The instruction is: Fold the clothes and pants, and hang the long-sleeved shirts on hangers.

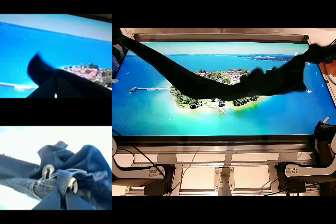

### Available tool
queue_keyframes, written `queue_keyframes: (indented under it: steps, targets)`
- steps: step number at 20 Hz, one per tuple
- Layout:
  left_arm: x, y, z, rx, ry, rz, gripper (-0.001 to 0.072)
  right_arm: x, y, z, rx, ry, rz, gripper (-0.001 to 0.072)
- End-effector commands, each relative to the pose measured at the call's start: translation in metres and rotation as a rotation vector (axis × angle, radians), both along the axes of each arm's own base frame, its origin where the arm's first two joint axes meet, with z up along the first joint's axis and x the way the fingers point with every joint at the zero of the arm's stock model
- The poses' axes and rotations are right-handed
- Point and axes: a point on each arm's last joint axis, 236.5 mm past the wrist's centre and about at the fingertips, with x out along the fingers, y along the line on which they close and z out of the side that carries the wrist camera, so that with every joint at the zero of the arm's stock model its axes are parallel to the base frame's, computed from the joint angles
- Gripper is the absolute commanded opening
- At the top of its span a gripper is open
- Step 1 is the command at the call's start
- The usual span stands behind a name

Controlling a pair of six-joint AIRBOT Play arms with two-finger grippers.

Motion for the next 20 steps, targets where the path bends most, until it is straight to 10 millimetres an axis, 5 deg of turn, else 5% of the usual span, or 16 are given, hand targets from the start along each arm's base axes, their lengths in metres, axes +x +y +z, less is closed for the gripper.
queue_keyframes:
  steps: [1, 4, 9, 14, 16, 18, 20]
  targets:
    - [-0.025, 0.026, -0.009, -0.015, 0.072, 0.078, 0.0019, 0.005, -0.043, 0.030, -0.003, -0.068, -0.192, 0.0024]
    - [-0.043, 0.060, -0.035, -0.030, 0.170, 0.189, 0.0019, -0.024, -0.073, -0.021, -0.012, 0.153, -0.244, 0.0024]
    - [-0.060, 0.082, -0.115, -0.191, 0.433, 0.301, 0.0019, -0.060, -0.073, -0.101, 0.082, 0.540, -0.222, 0.0024]
    - [-0.056, 0.073, -0.202, -0.291, 0.683, 0.277, 0.0019, -0.043, -0.067, -0.154, 0.141, 0.673, -0.217, 0.0023]
    - [-0.011, 0.068, -0.189, -0.335, 0.497, 0.235, 0.0019, -0.005, -0.066, -0.153, 0.200, 0.539, -0.233, 0.0024]
    - [0.040, 0.064, -0.147, -0.383, 0.227, 0.198, 0.0018, 0.052, -0.060, -0.116, 0.299, 0.263, -0.232, 0.0023]
    - [0.063, 0.066, -0.122, -0.389, 0.085, 0.189, 0.0018, 0.092, -0.060, -0.066, 0.374, 0.021, -0.235, 0.0023]
